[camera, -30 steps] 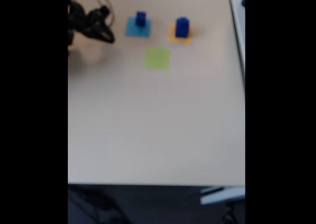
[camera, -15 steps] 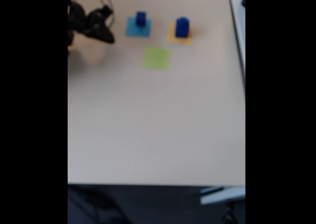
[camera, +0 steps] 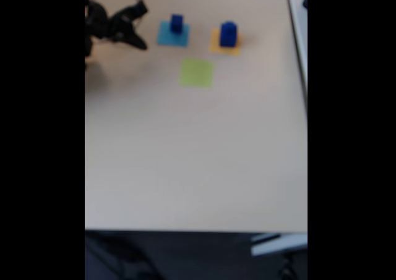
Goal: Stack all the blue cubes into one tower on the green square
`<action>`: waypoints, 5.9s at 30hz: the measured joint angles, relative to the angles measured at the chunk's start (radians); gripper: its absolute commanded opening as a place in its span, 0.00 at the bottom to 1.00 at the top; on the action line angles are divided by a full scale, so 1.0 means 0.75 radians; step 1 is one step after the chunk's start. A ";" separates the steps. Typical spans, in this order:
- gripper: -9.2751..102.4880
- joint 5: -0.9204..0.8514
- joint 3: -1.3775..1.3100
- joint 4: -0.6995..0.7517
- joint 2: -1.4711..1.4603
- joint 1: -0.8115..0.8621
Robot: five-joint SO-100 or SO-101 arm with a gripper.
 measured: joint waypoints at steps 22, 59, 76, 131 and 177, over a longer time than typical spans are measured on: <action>0.08 0.980 0.000 0.131 0.002 -0.100; 0.08 1.039 0.000 -0.548 -0.722 -0.209; 0.08 1.115 0.000 -0.679 -0.818 -0.276; 0.08 1.992 0.000 -1.107 -1.256 -0.749; 0.08 1.771 -0.055 -1.988 -1.722 -0.571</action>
